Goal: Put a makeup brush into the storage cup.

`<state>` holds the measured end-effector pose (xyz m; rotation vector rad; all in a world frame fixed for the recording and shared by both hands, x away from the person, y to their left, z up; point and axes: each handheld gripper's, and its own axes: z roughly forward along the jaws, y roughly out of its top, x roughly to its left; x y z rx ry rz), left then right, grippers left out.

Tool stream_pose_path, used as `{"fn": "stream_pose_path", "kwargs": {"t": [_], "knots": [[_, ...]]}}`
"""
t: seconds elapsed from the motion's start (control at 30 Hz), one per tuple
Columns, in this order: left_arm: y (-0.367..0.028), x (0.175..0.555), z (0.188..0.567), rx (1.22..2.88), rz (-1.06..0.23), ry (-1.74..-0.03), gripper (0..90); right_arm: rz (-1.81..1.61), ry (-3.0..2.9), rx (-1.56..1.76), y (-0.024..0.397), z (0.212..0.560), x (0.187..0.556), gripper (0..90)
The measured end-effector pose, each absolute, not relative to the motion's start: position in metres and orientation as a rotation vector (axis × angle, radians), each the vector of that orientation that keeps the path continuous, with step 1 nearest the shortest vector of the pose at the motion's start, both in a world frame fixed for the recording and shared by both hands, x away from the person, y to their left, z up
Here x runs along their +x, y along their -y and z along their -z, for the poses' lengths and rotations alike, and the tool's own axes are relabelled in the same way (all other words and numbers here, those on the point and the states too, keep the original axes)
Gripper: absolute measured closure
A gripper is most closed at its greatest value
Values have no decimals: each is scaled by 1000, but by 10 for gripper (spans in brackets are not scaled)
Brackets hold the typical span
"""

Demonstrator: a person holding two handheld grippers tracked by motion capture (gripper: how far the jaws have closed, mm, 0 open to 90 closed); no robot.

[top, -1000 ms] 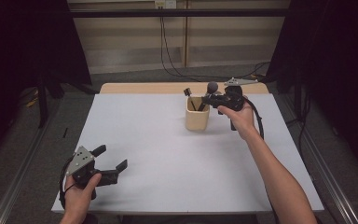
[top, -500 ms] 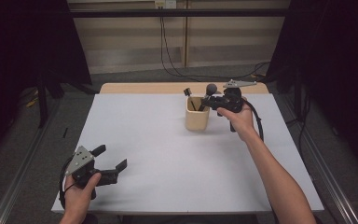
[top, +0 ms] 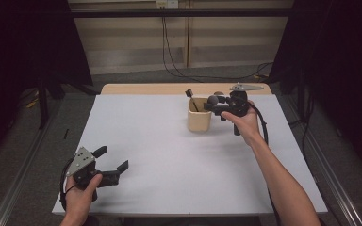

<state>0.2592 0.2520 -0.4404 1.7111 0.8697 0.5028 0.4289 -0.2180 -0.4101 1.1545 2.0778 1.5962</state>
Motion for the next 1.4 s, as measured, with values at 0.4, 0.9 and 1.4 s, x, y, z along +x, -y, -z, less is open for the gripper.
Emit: {"fn": "stream_pose_path", "kwargs": {"t": [0.4, 0.9, 1.4], "knots": [[-250, 264, 440, 1714, -510, -866, 22, -1616, -1998, 1184, 227, 408, 420, 0], [-252, 263, 440, 1712, -517, -876, 22, -1593, -1940, 1203, 240, 409, 400, 1], [-253, 262, 439, 1701, -515, -872, 22, -1593, -1895, 1165, 254, 407, 369, 1]]}}
